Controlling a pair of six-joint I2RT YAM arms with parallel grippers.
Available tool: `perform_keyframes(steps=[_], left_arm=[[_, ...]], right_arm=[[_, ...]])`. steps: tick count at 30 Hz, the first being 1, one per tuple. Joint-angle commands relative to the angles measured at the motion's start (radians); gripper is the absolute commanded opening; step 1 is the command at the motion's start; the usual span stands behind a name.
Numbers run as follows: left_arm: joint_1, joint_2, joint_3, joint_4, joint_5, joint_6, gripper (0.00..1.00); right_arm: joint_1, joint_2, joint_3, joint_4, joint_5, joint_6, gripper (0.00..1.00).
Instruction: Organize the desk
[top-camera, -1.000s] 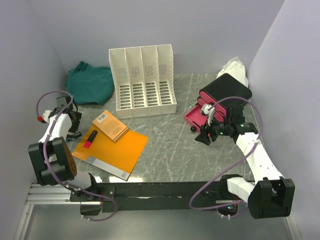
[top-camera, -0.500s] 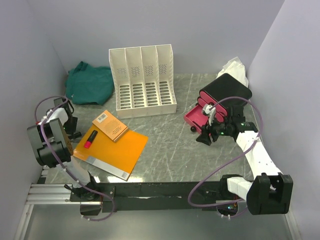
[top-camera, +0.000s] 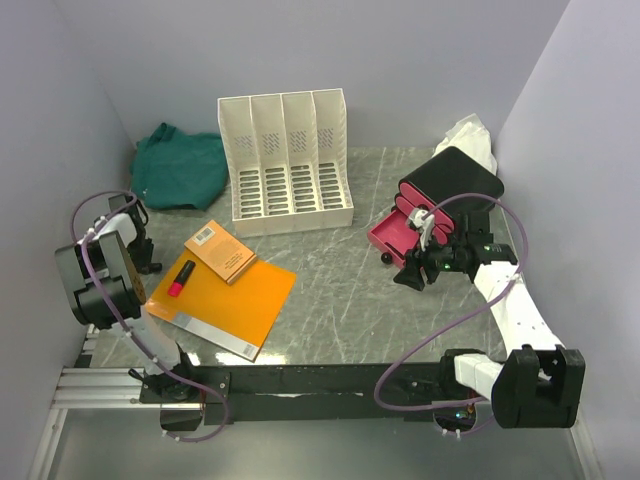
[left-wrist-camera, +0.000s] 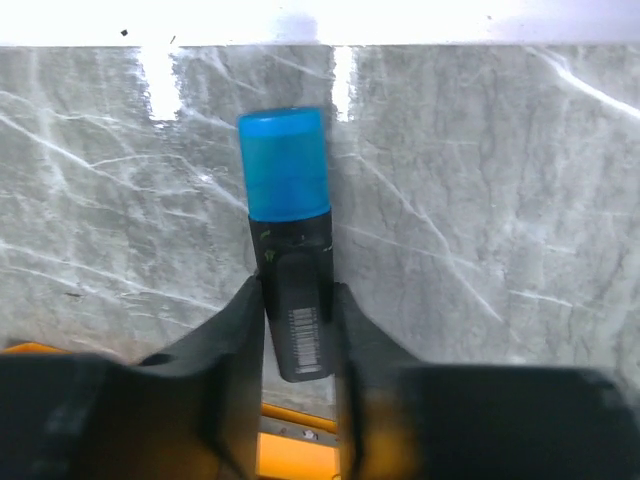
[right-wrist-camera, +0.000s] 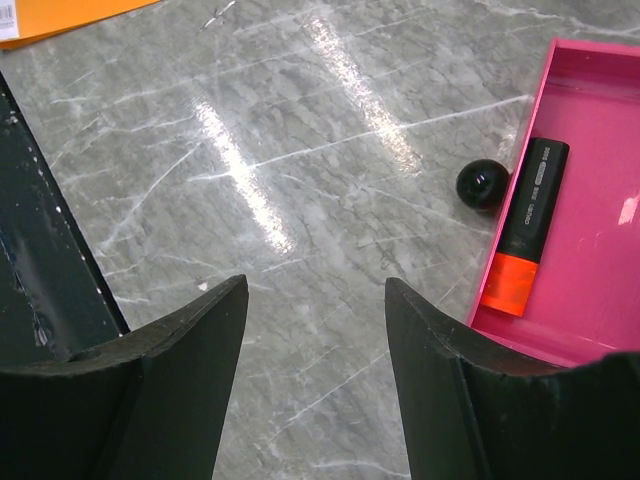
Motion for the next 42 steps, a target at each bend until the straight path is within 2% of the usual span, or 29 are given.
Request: perform_keyframes(steps=[1,8,12,17,20,23,25,26,33,37,39,42], left_arm=[[0.001,-0.023,-0.081,0.064,0.059,0.012,0.19],[0.001,-0.26,-0.177,0.144,0.16,0.147,0.09],[-0.001,-0.412,-0.235,0.176,0.281,0.228,0.01],[-0.022,-0.609,-0.285,0.193,0.416,0.3,0.01],[-0.056,-0.67,-0.305,0.225,0.541,0.34,0.01],[-0.155,-0.712,-0.327,0.291,0.656,0.359,0.01],[-0.26,-0.735,-0.35,0.361,0.698,0.368,0.01],[-0.324,-0.759,-0.364,0.387,0.767,0.372,0.01],[-0.545,-0.882,-0.462,0.568,0.963,0.389,0.01],[-0.674,-0.925,-0.515,0.711,0.995,0.343,0.01],[-0.764,-0.933,-0.545,0.809,0.972,0.319,0.01],[-0.901,-0.907,-0.545,0.901,0.884,0.291,0.01]], right_arm=[[-0.011,-0.032,0.004,-0.012,-0.046,-0.015,0.65],[-0.013,-0.064,0.006,-0.02,-0.061,-0.018,0.65],[-0.014,-0.077,0.01,-0.026,-0.073,-0.02,0.65],[-0.013,-0.103,0.012,-0.026,-0.085,-0.018,0.65],[-0.013,-0.114,0.013,-0.03,-0.095,-0.021,0.65],[-0.014,-0.12,0.015,-0.032,-0.101,-0.021,0.65],[-0.013,-0.121,0.015,-0.039,-0.107,-0.027,0.65],[-0.013,-0.123,0.016,-0.041,-0.108,-0.029,0.65],[-0.011,-0.092,0.071,-0.104,-0.112,-0.047,0.65],[0.007,-0.045,0.188,-0.179,-0.101,-0.017,0.65],[0.017,-0.029,0.232,-0.193,-0.104,0.017,0.65],[0.087,-0.009,0.308,-0.147,-0.115,0.163,0.65]])
